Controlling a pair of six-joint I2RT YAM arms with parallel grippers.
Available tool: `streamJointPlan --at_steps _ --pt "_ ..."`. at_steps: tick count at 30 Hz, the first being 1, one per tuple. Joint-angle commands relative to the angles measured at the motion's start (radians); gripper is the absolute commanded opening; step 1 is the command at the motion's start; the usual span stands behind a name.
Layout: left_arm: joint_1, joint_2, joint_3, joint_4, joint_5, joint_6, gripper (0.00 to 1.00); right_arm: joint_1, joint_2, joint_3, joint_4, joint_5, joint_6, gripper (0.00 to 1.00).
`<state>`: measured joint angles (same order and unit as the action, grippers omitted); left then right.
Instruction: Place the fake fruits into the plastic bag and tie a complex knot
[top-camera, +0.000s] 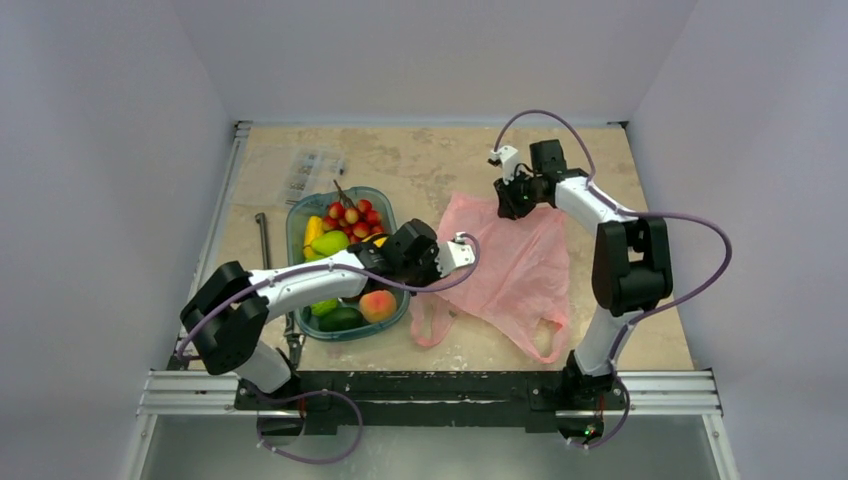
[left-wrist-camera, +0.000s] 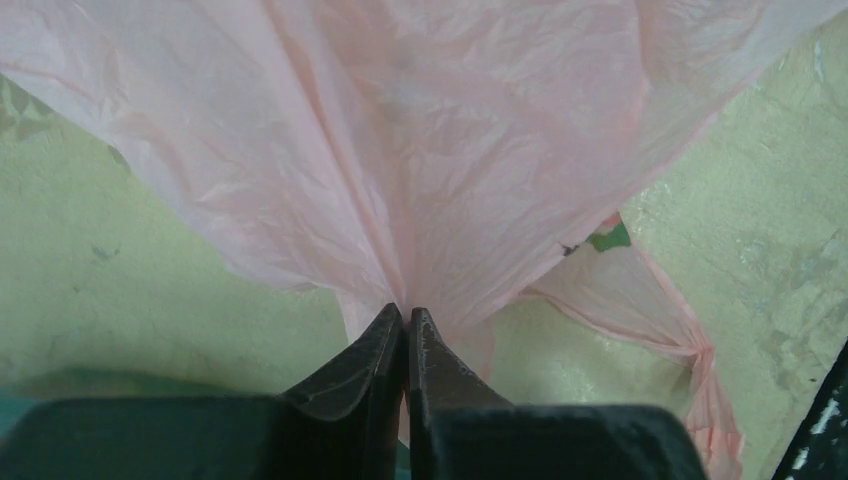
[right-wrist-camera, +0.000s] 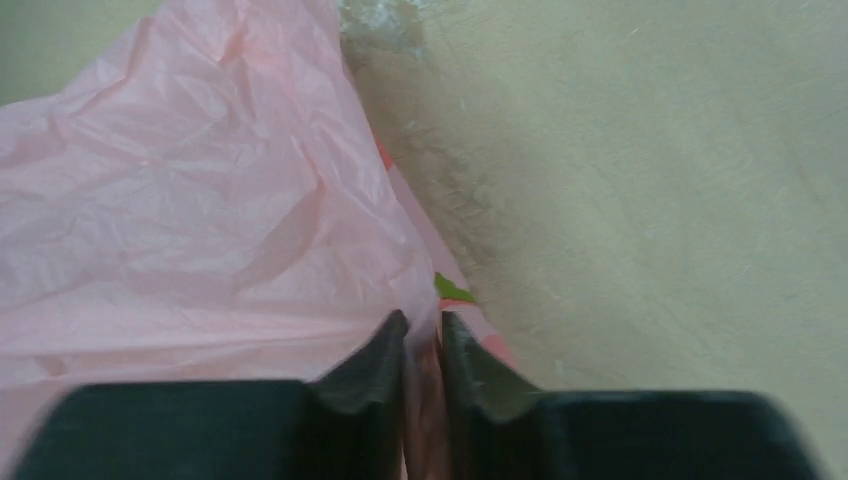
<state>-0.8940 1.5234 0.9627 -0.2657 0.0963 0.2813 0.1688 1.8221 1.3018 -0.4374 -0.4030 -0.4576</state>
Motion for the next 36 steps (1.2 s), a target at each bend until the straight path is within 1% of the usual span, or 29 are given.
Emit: streamJointPlan --at_steps 1,4,6,7,8,9,10,11,12,14,16,17,20,23,25,28,31,36 --pt "-0.040 0.032 0.015 -0.045 -0.005 0.095 0.00 -0.069 -0.001 0.004 0.114 0.057 -0.025 0.00" --pt "-0.061 -0.038 -0.068 0.040 -0.025 0.184 0.00 -0.104 0.055 0.017 0.171 0.061 -0.006 0.00" --pt "-0.054 -0.059 -0.052 0.062 -0.024 0.196 0.00 -0.107 0.080 0.048 0.174 0.051 0.022 0.00" --pt "-0.035 -0.055 -0.020 0.055 -0.009 0.172 0.00 -0.107 0.083 0.066 0.159 0.030 0.042 0.08" --pt "-0.005 -0.039 0.036 0.019 0.027 0.127 0.00 -0.109 0.077 0.086 0.145 -0.002 0.054 0.20" --pt "0.029 -0.015 0.104 -0.030 0.065 0.071 0.00 -0.111 0.062 0.105 0.127 -0.023 0.075 0.47" --pt "0.062 0.021 0.182 -0.080 0.104 0.005 0.00 -0.117 0.035 0.120 0.108 -0.042 0.094 0.71" --pt "0.090 0.057 0.255 -0.118 0.128 -0.059 0.00 -0.129 0.000 0.131 0.094 -0.070 0.119 0.86" --pt "0.117 0.088 0.316 -0.150 0.148 -0.114 0.00 -0.145 -0.042 0.141 0.076 -0.112 0.141 0.97" --pt "0.166 0.143 0.418 -0.178 0.194 -0.225 0.00 -0.166 -0.129 0.169 0.009 -0.172 0.139 0.99" --pt "0.201 0.197 0.512 -0.211 0.211 -0.339 0.00 -0.166 -0.226 0.188 -0.078 -0.175 0.102 0.99" --pt "0.224 0.227 0.550 -0.219 0.245 -0.386 0.00 -0.166 -0.272 0.179 -0.114 -0.177 0.096 0.99" --pt "0.272 0.269 0.605 -0.194 0.362 -0.527 0.00 -0.156 -0.430 0.058 -0.136 -0.178 0.092 0.99" --pt "0.319 0.286 0.598 -0.120 0.478 -0.688 0.00 -0.103 -0.603 -0.115 -0.103 -0.123 0.056 0.99" --pt "0.344 0.281 0.578 -0.074 0.527 -0.771 0.00 -0.048 -0.721 -0.219 -0.079 -0.100 0.032 0.99" --pt "0.373 0.279 0.557 -0.026 0.577 -0.879 0.00 0.057 -0.848 -0.352 -0.033 -0.058 0.023 0.99" --pt "0.395 0.281 0.528 0.034 0.605 -0.968 0.00 0.150 -0.904 -0.443 -0.006 0.017 0.041 0.99" --pt "0.406 0.271 0.500 0.075 0.627 -1.007 0.00 0.269 -0.942 -0.565 0.034 0.169 -0.031 0.99"
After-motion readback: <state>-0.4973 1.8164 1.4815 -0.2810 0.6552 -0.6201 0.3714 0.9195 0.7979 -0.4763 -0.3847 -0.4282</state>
